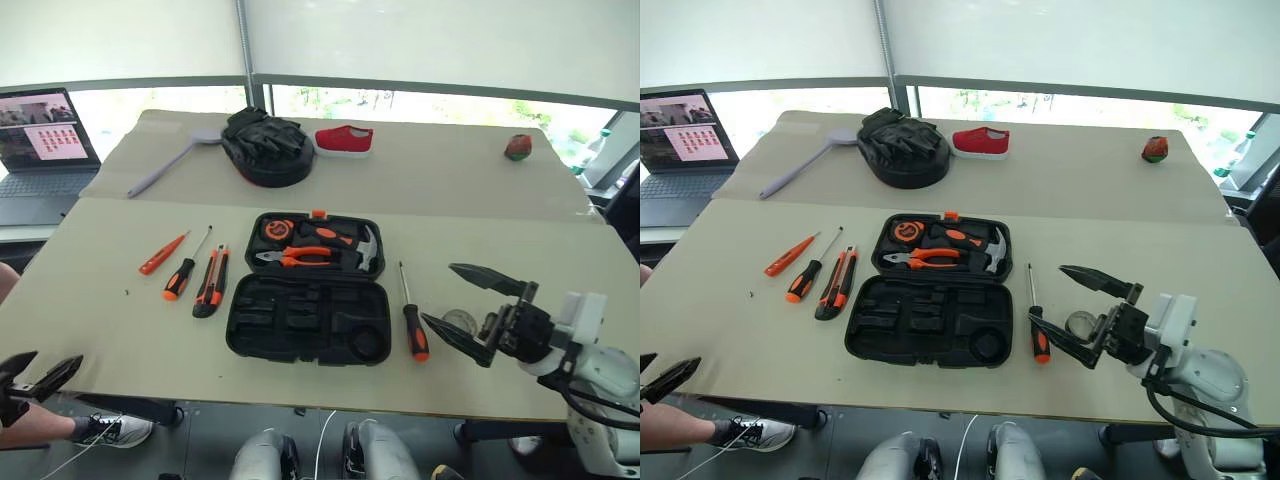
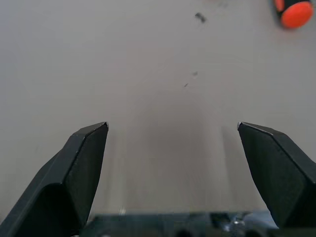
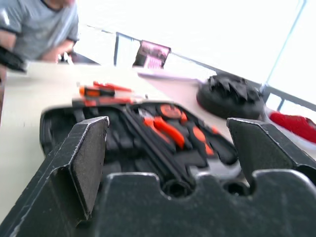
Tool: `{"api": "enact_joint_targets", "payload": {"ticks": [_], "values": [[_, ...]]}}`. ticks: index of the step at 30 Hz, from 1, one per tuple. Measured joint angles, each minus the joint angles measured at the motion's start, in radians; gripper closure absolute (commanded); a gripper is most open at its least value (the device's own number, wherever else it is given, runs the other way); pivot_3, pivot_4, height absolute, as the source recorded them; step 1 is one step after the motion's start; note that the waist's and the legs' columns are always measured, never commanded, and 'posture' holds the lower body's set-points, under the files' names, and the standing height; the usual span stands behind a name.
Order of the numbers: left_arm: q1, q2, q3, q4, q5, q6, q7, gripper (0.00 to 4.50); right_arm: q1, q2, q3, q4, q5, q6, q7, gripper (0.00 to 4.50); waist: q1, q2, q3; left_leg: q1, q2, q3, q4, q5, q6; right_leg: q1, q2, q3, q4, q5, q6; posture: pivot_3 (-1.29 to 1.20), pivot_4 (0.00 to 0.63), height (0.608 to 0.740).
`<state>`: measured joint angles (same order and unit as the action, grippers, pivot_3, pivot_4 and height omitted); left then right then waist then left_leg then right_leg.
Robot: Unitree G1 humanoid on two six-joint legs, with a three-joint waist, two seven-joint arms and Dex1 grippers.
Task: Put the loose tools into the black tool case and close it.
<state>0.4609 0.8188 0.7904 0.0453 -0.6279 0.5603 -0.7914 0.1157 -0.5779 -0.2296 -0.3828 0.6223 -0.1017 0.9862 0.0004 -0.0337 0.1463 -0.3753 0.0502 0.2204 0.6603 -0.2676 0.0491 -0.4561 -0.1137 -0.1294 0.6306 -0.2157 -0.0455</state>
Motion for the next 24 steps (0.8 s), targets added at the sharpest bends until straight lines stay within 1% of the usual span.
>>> {"api": "enact_joint_targets", "payload": {"ticks": [2,3,5,6,7,9,10,12,14,15,17,18,19,20,21,22,23,24], "values": [[-0.054,0.004,0.0,-0.02,-0.036,0.092,0.033,0.0,-0.007,0.006,0.006,0.0,-0.01,0.0,-0.008,0.04,0.014,0.0,0.0,0.0,-0.001,0.0,0.001,0.0,0.0,0.0,-0.001,0.0,0.0,0.0,-0.001,0.0,0.15,0.74],[-0.12,0.019,-0.008,-0.042,-0.058,0.144,0.056,0.0,-0.026,0.014,0.02,-0.002,-0.011,0.0,-0.01,0.04,0.021,-0.001,0.0,-0.001,-0.001,-0.001,0.001,0.001,-0.002,0.0,-0.001,0.0,0.001,-0.001,-0.002,0.0,0.15,0.74],[-0.196,0.058,-0.025,-0.083,-0.088,0.2,0.079,0.0,-0.046,0.019,0.034,-0.01,-0.012,0.0,-0.012,0.04,0.025,-0.003,-0.001,-0.001,-0.001,-0.001,0.001,0.002,-0.004,0.001,-0.001,0.0,0.001,0.0,-0.002,0.0,0.15,0.74],[-0.293,0.093,-0.07,-0.092,-0.099,0.28,0.115,0.0,-0.053,0.02,0.037,-0.013,-0.014,0.002,-0.015,0.04,0.026,-0.003,-0.001,0.0,-0.001,-0.001,0.001,0.002,-0.004,0.002,-0.001,0.001,0.001,0.0,-0.002,0.0,0.15,0.74],[-0.335,0.105,-0.094,-0.1,-0.104,0.306,0.127,0.0,-0.068,0.023,0.047,-0.012,-0.016,0.004,-0.016,0.04,0.026,-0.004,-0.002,0.0,-0.001,-0.002,0.001,0.003,-0.004,0.003,-0.001,0.001,0.002,0.0,-0.002,0.0,0.15,0.74],[-0.473,0.142,-0.213,-0.127,-0.109,0.4,0.165,0.0,-0.111,0.031,0.08,-0.016,-0.017,0.009,-0.017,0.04,0.022,-0.004,-0.002,-0.001,-0.002,-0.001,0.001,0.003,-0.005,0.005,0.0,0.002,0.002,0.004,0.003,0.0,0.15,0.74],[-0.54,0.143,-0.277,-0.123,-0.097,0.427,0.182,0.0,-0.119,0.034,0.087,-0.019,-0.017,0.012,-0.018,0.04,0.019,-0.003,-0.002,-0.001,-0.002,-0.001,0.001,0.003,-0.005,0.005,0.0,0.003,0.002,0.005,0.005,0.0,0.15,0.74],[-0.667,0.131,-0.4,-0.072,-0.052,0.454,0.214,0.0,-0.142,0.038,0.116,-0.017,-0.023,0.021,-0.018,0.04,0.009,-0.003,-0.002,-0.002,-0.002,0.0,0.001,0.003,-0.005,0.004,0.004,0.003,0.003,0.006,0.003,0.0,0.15,0.74],[-0.733,0.106,-0.467,-0.023,-0.021,0.461,0.231,0.0,-0.15,0.038,0.126,-0.017,-0.03,0.021,-0.017,0.04,-0.003,-0.003,-0.002,-0.004,-0.001,0.001,0.001,0.004,-0.005,0.001,0.007,0.003,0.005,0.009,-0.004,0.0,0.15,0.74],[-0.757,0.092,-0.499,0.007,-0.001,0.462,0.234,0.0,-0.15,0.038,0.13,-0.016,-0.031,0.021,-0.017,0.04,-0.008,-0.003,-0.002,-0.004,-0.001,0.002,0.001,0.004,-0.005,0.0,0.008,0.003,0.008,0.007,-0.005,0.0,0.15,0.74],[-0.791,0.086,-0.554,0.052,0.036,0.459,0.233,0.0,-0.15,0.038,0.133,-0.014,-0.033,0.023,-0.019,0.04,-0.015,-0.004,-0.002,-0.003,-0.001,0.002,0.002,0.008,0.0,0.0,0.01,0.003,0.011,0.004,-0.007,0.0,0.15,0.74],[-0.827,0.07,-0.588,0.091,0.065,0.449,0.233,0.0,-0.15,0.038,0.133,-0.012,-0.033,0.024,-0.024,0.04,-0.014,-0.004,-0.002,-0.003,-0.001,0.002,0.002,0.009,-0.001,0.0,0.01,0.003,0.012,0.003,-0.008,0.0,0.15,0.74],[-0.86,0.056,-0.61,0.114,0.086,0.442,0.233,0.26,-0.15,0.038,0.134,-0.012,-0.033,0.025,-0.028,0.01,-0.012,-0.004,-0.002,-0.002,-0.001,0.002,0.002,0.01,-0.003,0.0,0.01,0.003,0.013,0.003,-0.008,0.0,0.15,0.74],[-0.885,0.047,-0.628,0.135,0.102,0.441,0.233,0.51,-0.149,0.038,0.134,-0.013,-0.036,0.025,-0.031,0.0,-0.011,-0.004,-0.002,-0.001,-0.001,0.001,0.002,0.009,-0.006,0.0,0.01,0.003,0.014,0.0,-0.004,0.0,0.15,0.74],[-0.904,0.041,-0.644,0.152,0.119,0.439,0.233,0.66,-0.148,0.038,0.136,-0.013,-0.04,0.025,-0.032,0.0,-0.01,-0.004,-0.002,0.0,-0.001,0.001,0.002,0.007,-0.01,0.0,0.009,0.003,0.016,-0.001,-0.002,0.0,0.15,0.74],[-0.921,0.034,-0.658,0.172,0.137,0.428,0.232,1.07,-0.142,0.038,0.136,-0.015,-0.043,0.025,-0.035,0.0,-0.009,-0.004,-0.002,0.001,-0.001,0.001,0.002,0.007,-0.01,0.001,0.008,0.004,0.016,-0.001,-0.002,0.0,0.15,0.74],[-0.934,0.021,-0.663,0.196,0.155,0.41,0.231,1.34,-0.135,0.038,0.136,-0.016,-0.046,0.025,-0.038,0.0,-0.007,-0.004,-0.002,0.001,-0.001,0.001,0.002,0.007,-0.011,0.001,0.007,0.004,0.016,-0.002,-0.002,0.0,0.15,0.74],[-0.939,0.012,-0.664,0.21,0.165,0.394,0.231,1.73,-0.129,0.038,0.136,-0.017,-0.049,0.025,-0.041,0.0,-0.005,-0.004,-0.002,0.001,-0.001,0.001,0.002,0.007,-0.011,0.001,0.006,0.004,0.016,-0.002,-0.002,0.0,0.15,0.74]]}}
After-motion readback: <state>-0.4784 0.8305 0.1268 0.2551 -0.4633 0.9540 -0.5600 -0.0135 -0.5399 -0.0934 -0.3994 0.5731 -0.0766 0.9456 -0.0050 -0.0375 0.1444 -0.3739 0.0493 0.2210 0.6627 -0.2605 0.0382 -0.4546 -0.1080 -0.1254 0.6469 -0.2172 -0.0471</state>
